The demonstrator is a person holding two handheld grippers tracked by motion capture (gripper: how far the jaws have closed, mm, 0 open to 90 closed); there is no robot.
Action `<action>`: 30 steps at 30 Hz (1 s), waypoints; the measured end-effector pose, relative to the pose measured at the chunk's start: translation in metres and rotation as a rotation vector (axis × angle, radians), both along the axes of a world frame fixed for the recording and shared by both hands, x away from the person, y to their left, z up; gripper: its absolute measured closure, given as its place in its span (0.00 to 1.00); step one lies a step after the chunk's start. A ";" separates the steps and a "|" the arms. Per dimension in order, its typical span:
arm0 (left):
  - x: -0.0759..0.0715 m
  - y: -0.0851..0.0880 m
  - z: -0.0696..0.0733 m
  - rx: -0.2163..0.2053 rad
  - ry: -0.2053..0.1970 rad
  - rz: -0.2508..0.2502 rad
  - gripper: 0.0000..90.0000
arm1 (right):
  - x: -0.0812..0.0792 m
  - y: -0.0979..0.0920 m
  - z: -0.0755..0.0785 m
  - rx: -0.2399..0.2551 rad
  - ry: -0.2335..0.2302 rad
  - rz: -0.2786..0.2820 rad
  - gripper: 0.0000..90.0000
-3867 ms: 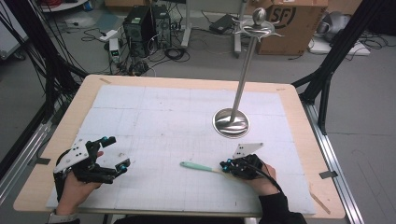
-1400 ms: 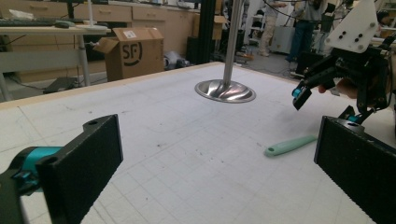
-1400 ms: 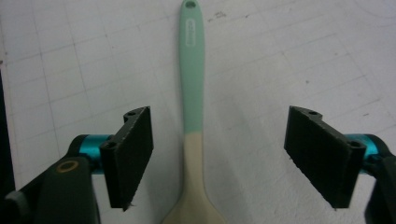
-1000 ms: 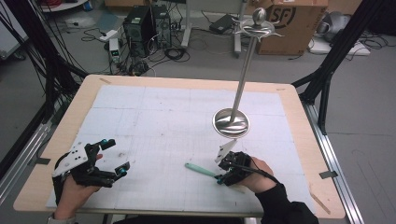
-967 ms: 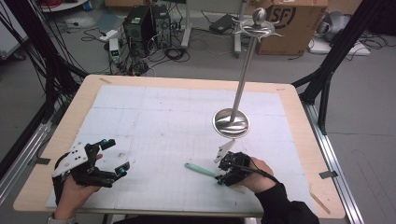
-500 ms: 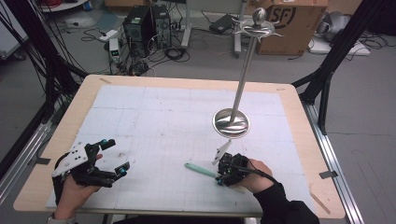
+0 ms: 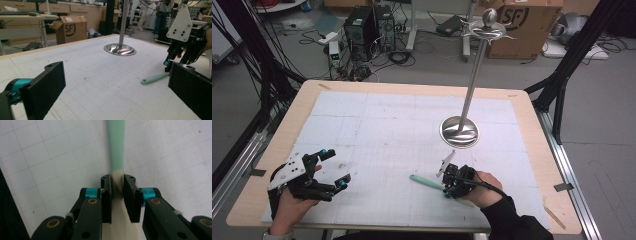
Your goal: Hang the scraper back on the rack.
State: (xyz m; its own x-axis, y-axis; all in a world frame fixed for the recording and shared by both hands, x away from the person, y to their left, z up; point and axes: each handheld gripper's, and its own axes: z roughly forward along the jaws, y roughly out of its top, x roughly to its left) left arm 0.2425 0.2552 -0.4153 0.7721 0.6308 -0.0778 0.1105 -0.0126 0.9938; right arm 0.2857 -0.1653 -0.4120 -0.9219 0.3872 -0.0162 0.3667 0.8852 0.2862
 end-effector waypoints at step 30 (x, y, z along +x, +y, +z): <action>0.004 -0.003 -0.001 0.008 0.008 -0.008 0.02 | -0.007 -0.047 0.024 0.284 -0.083 -0.099 0.90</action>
